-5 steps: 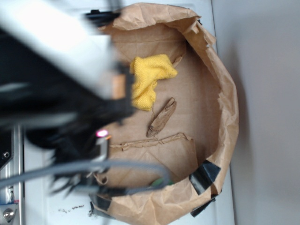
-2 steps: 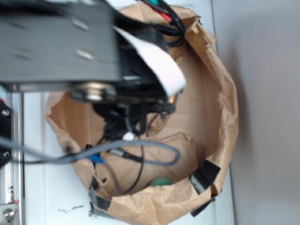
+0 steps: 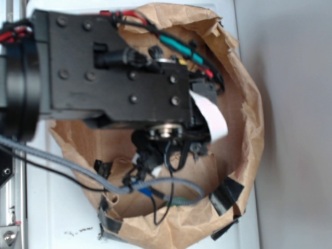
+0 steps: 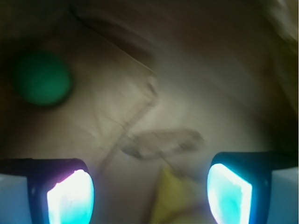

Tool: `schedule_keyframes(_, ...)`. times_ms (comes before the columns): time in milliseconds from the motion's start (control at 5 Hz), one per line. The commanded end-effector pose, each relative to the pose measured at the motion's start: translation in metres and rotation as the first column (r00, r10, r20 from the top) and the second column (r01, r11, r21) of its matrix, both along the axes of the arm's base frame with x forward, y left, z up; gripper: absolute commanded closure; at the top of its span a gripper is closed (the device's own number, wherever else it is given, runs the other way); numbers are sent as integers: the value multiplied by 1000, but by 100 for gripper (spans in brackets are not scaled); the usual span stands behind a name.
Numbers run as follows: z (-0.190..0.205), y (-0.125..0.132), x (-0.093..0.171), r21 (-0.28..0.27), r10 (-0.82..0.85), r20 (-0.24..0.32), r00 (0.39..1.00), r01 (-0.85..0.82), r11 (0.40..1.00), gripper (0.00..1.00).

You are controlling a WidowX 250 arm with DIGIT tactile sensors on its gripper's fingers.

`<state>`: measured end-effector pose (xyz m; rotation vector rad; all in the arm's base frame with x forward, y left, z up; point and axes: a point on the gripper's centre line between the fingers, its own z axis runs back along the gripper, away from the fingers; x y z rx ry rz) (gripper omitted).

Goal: Grab the green ball.

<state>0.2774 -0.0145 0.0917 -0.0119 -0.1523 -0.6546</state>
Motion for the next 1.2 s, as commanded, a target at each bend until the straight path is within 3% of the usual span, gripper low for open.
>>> schedule_keyframes(0, 35, -41, -18, -134, -233, 65, 970, 240, 962, 0)
schedule_keyframes(400, 35, -41, -18, -134, -233, 65, 970, 240, 962, 0)
schedule_keyframes(1000, 15, -8, 17, -98, -99, 70, 993, 105, 990, 0)
